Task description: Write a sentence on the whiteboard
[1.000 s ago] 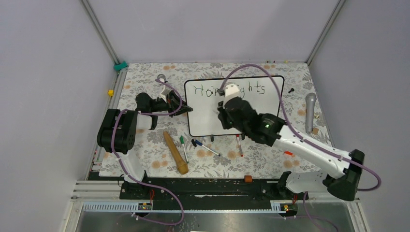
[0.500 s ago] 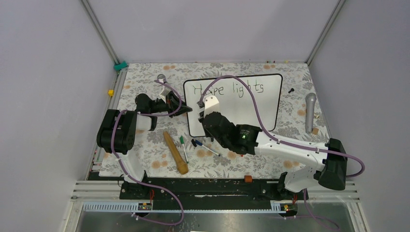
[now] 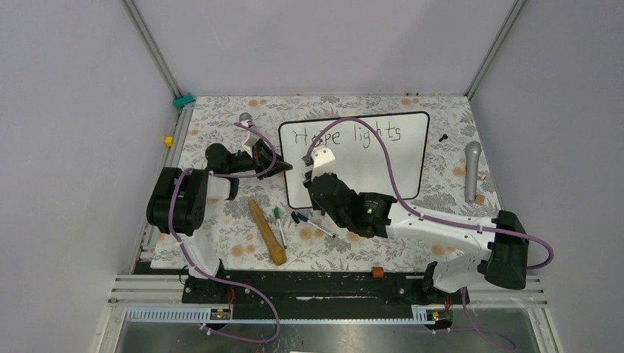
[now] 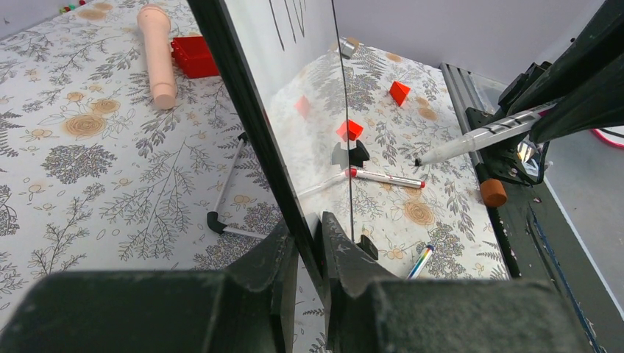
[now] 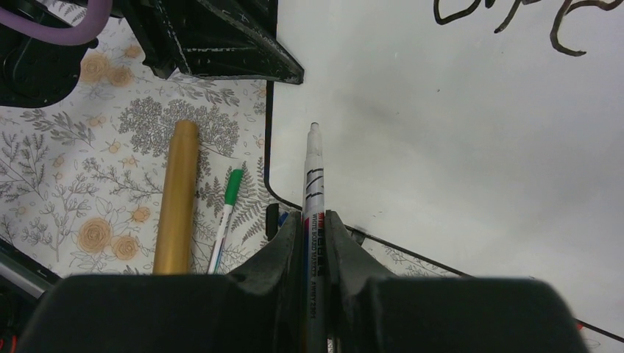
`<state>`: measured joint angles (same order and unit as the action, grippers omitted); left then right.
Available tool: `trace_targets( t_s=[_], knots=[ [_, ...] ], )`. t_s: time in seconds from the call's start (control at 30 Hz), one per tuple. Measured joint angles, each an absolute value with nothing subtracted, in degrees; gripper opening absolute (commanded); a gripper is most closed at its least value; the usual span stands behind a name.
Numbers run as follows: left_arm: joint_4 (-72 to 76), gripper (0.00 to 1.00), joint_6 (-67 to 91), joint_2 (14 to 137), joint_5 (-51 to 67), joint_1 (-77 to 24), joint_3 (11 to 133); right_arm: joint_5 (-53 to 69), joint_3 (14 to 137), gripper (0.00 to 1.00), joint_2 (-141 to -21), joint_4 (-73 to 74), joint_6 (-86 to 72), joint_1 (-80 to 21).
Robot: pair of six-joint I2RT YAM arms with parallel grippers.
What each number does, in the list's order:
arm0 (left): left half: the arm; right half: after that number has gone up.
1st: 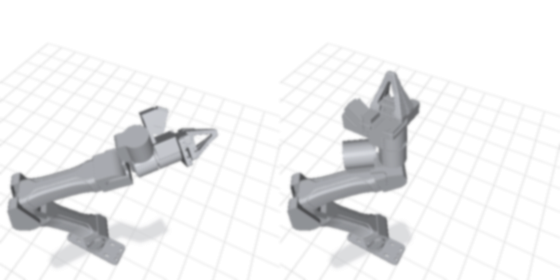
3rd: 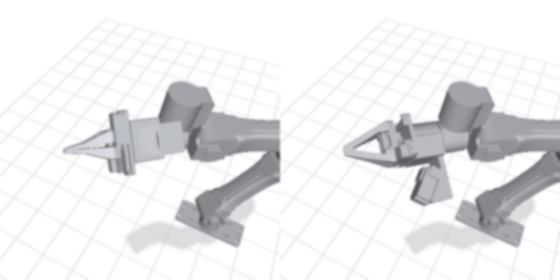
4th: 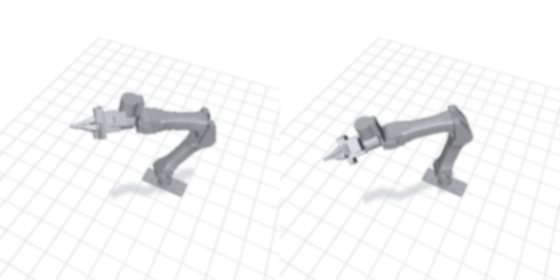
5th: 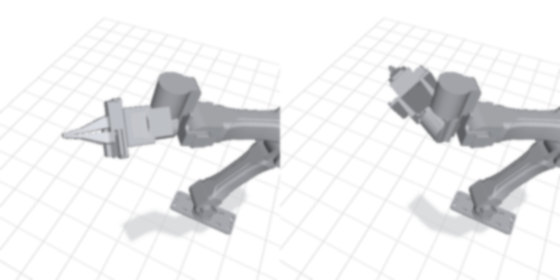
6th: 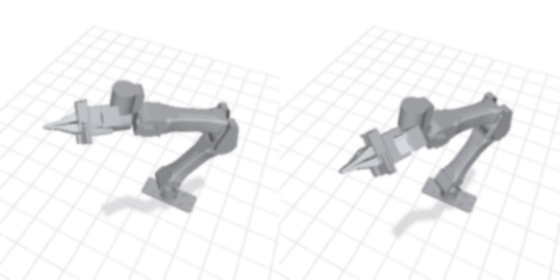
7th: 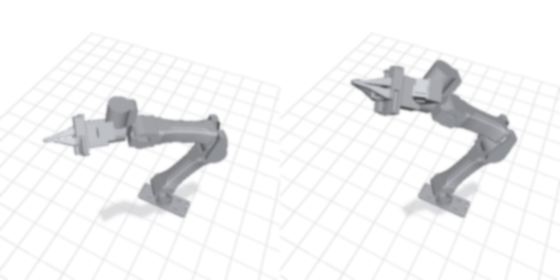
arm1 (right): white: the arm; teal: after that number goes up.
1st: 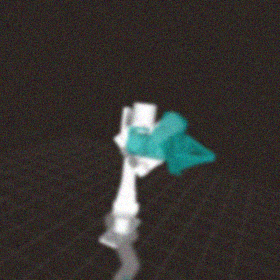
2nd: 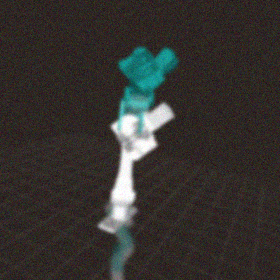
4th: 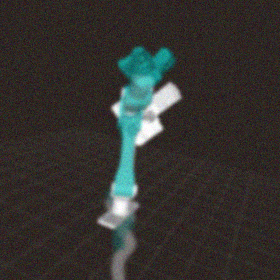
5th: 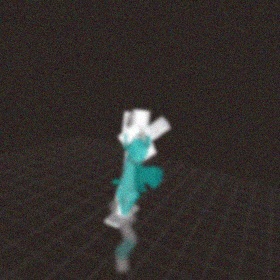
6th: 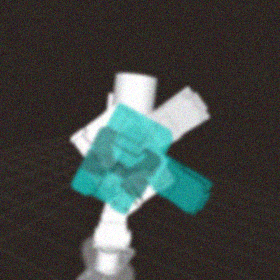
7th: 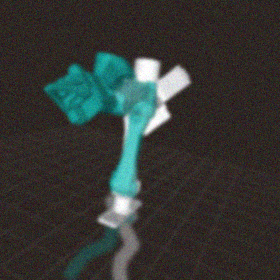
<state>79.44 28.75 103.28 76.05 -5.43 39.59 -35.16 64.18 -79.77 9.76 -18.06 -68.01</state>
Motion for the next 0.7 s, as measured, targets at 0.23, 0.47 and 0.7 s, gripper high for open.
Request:
trace_targets(
  t_s=[0.23,0.47,0.7],
  knots=[
    [79.46,0.00,28.67,103.18,75.90,-5.39,39.44,-36.14,65.06,0.00,-80.01,9.37,-17.56,-68.01],
    [79.44,0.00,28.27,102.56,75.22,-5.34,38.46,-38.41,67.35,0.00,-81.91,7.68,-16.14,-68.03],
    [79.46,0.00,28.05,102.48,75.18,-5.34,38.46,-40.53,70.17,0.00,-85.52,8.49,-15.20,-68.05]
  ],
)
